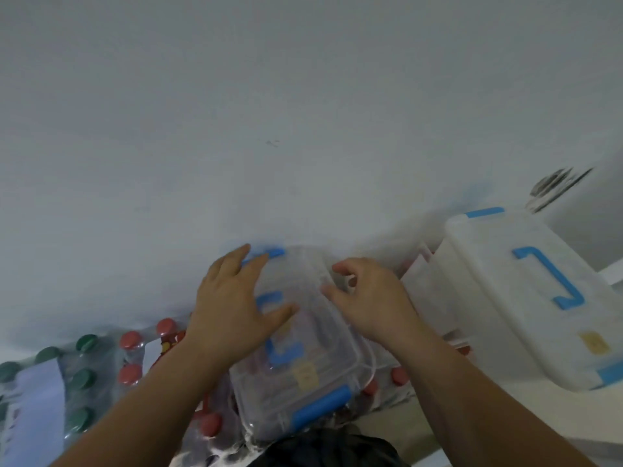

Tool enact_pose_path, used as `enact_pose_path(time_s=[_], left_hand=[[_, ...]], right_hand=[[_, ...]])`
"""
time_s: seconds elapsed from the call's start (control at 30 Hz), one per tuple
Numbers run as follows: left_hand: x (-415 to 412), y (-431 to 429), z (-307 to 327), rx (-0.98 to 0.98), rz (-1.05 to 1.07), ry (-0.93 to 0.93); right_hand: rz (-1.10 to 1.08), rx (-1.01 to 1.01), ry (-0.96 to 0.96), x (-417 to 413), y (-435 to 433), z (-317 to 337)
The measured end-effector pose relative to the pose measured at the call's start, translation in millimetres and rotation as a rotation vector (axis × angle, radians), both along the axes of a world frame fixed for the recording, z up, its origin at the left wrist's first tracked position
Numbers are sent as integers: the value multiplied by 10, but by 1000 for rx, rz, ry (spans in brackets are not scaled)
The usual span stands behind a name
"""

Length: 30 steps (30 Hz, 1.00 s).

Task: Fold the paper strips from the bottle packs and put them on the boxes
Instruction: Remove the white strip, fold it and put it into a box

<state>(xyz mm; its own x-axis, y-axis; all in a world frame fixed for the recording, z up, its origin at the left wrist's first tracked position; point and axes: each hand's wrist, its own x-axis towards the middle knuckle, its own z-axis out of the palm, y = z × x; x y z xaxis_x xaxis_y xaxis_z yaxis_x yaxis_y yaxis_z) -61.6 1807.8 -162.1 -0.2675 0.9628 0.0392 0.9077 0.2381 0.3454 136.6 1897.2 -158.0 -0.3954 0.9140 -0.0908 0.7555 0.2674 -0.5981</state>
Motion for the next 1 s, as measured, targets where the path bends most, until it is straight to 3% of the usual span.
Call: enact_pose_path(time_s=[0.13,0.43,0.57,0.73,0.8,0.87,1.0], left_hand=[[-311,-332,-96,-32,124,-58],[-427,-662,-175,-61,16,-180],[-487,-682,-160,6,-24,-219],[-503,-642,-10,190,10,-669],[-524,-612,44,228,15,-768],[-540,-597,68,271,-36,-767],[-537,-572,120,344,-187,-550]], right_hand=[[26,26,-173,-151,-223,-53],[-66,-26,-122,-263,-400,-67],[-45,-23,-217,-298,-480,-140],[-6,-50,-232,-269,-572,-93],[10,-36,-186,-260,-641,-24],[55,-46,-123,-263,-733,64],[173,-122,-37,-240,-881,162]])
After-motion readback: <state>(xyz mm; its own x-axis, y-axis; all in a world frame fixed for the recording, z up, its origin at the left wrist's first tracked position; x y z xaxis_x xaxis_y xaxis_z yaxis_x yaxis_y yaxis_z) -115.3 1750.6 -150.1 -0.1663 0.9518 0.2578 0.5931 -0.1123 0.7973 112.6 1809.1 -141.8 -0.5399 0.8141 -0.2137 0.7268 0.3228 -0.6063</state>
